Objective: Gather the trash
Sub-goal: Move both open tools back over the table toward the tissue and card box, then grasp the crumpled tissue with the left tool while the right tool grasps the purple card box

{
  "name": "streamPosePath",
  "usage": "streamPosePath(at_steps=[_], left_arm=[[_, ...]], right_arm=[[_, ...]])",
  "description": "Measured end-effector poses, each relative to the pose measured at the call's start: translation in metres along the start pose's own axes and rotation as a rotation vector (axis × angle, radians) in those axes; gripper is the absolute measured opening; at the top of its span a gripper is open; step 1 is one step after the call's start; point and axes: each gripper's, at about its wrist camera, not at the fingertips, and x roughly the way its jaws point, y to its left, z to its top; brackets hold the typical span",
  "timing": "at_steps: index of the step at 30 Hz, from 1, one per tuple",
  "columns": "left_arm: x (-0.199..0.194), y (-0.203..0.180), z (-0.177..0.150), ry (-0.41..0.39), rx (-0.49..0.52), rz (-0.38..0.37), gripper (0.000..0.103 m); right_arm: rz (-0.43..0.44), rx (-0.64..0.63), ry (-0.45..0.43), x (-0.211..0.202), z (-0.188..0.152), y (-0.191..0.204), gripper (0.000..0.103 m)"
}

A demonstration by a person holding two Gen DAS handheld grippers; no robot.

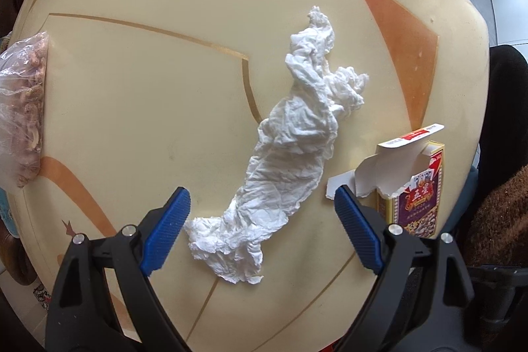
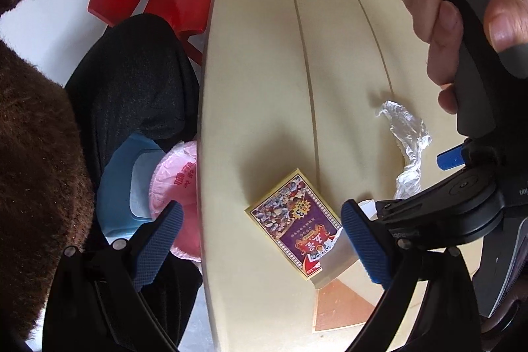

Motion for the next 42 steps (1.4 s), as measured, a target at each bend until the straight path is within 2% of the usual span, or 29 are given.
streamPosePath(at_steps=[5,12,15,17,19,28,31,35,37,39,42], left_arm=[[0.014,0.002,0.003,0.011,0.036,0.007,0.087],[0.011,0.002,-0.01,-0.039,0.083,0.014,0.088],[0.01,0.001,-0.012,-0.053,0.094,0.013,0.088],[0.012,0.001,-0.024,-0.06,0.095,0.014,0.088],[0.013,0.003,-0.029,-0.063,0.089,0.016,0.088],[-0.001,-0.002,-0.024,-0.061,0.061,0.035,0.079],[-0.004,-0.011,-0.026,-0.062,0.054,0.049,0.071],[-0.006,-0.037,-0.031,-0.055,0.035,0.049,0.047],[-0.007,-0.046,-0.031,-0.049,0.028,0.059,0.038],[-0.008,-0.054,-0.031,-0.047,0.021,0.059,0.024],[-0.006,-0.066,-0.031,-0.048,0.008,0.066,0.017]], right_arm=[[-0.024,-0.061,0.02,0.019,0.0,0.002,0.094],[-0.066,-0.114,0.017,0.034,-0.003,0.003,0.087],[-0.071,-0.09,0.033,0.041,-0.006,-0.006,0.076],[-0.095,-0.082,0.011,0.042,-0.005,-0.006,0.074],[-0.077,-0.04,-0.007,0.042,-0.005,-0.011,0.073],[-0.102,0.117,-0.055,0.046,-0.011,-0.015,0.071],[-0.122,0.199,-0.077,0.043,-0.014,-0.019,0.071],[-0.16,0.304,-0.09,0.04,-0.018,-0.025,0.07],[-0.196,0.324,-0.097,0.038,-0.018,-0.022,0.07],[-0.204,0.337,-0.103,0.037,-0.019,-0.017,0.069],[-0.215,0.372,-0.117,0.033,-0.023,-0.012,0.069]])
